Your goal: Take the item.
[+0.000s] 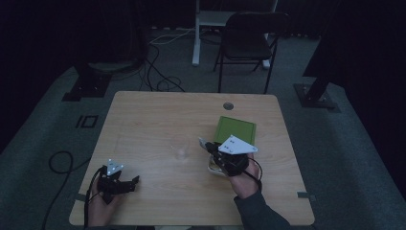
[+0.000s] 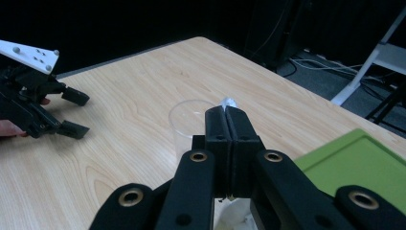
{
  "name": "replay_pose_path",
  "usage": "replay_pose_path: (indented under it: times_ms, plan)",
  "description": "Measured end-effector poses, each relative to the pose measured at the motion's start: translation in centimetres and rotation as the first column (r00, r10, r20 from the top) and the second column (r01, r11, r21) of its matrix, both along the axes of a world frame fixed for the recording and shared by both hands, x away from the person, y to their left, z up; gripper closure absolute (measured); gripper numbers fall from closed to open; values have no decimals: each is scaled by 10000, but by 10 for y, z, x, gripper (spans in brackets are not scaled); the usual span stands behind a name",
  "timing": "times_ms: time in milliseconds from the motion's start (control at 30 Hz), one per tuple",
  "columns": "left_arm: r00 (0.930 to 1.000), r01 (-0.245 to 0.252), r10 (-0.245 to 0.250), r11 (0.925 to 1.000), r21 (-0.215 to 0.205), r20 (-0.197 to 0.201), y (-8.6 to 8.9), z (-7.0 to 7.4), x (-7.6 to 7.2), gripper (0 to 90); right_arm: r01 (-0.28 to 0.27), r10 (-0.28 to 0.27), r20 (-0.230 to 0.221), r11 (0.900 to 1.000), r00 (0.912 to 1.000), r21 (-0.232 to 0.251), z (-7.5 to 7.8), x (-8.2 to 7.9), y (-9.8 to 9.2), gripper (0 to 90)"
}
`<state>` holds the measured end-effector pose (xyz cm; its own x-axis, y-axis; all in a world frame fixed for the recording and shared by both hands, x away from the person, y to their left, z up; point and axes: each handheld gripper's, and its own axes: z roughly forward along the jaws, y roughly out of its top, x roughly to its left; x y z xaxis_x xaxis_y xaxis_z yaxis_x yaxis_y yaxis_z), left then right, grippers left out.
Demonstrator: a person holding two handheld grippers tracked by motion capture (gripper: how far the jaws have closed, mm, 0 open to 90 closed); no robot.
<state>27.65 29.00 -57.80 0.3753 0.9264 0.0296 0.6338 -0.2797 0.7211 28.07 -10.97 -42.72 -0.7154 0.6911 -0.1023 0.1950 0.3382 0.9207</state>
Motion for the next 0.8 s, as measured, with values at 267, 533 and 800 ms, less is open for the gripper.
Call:
replay_pose_path:
  times_ms: [267, 533, 800]
  plan:
    - [10000, 10, -10, 10000, 15, -7, 0, 0, 0, 106, -43, 42, 63, 9999, 10000, 140, 7, 3, 6, 896]
    - [10000, 15, -15, 10000, 28, 8, 0, 0, 0, 107, -47, 44, 130, 9998, 9999, 212, 13, 8, 8, 896]
    - [10000, 33, -33, 10000, 49, -16, 0, 0, 0, 106, -51, 45, 201, 9996, 9998, 281, 17, 12, 10, 897]
